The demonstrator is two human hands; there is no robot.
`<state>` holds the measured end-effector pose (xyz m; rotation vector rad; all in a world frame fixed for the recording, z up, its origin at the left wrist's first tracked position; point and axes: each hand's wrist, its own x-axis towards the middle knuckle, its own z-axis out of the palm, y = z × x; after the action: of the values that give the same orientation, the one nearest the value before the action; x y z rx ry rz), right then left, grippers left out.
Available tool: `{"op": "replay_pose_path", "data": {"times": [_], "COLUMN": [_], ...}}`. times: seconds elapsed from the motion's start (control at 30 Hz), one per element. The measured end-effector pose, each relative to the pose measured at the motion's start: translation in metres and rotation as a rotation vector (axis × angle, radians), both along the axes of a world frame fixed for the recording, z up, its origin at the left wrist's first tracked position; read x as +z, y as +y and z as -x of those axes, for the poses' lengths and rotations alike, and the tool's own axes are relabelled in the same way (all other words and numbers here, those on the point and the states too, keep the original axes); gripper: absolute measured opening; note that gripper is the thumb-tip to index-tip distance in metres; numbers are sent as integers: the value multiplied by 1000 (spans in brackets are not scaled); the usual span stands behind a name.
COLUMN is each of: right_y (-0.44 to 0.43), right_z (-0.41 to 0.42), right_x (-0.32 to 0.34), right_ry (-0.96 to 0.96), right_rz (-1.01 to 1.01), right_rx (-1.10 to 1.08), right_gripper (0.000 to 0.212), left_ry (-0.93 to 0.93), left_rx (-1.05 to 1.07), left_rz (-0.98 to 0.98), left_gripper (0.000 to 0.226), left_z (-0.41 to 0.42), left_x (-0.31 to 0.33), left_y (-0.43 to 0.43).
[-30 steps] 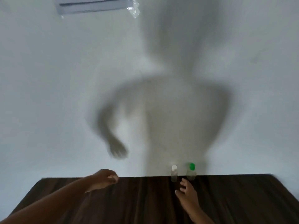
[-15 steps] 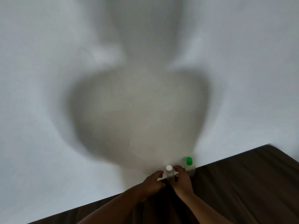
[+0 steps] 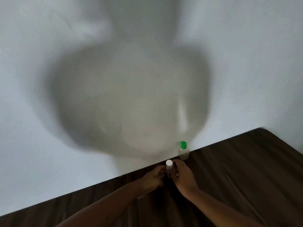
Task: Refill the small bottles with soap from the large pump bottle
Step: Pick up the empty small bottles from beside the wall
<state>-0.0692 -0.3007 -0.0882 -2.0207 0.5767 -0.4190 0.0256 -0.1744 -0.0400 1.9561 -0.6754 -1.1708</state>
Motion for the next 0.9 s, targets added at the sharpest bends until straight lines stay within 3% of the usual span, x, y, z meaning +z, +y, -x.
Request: {"op": "replay_pose_path", "data": {"times": [0.27, 0.5, 0.9], "right_y": [11, 24, 66], "right_z": [99, 183, 294], "right_x": [3, 14, 27], "right_ry": [18, 139, 234], "right_rz": [26, 42, 44], "right_rx": [76, 126, 209], "right_gripper": [32, 38, 35], "left_ry": [83, 130, 249], "left_rx": [-166, -297, -498], "left_rz": [-2, 5, -200], "left_gripper": [71, 61, 48], "left_z": [74, 136, 207], "left_x": [1, 12, 16], "left_y": [24, 38, 59]}}
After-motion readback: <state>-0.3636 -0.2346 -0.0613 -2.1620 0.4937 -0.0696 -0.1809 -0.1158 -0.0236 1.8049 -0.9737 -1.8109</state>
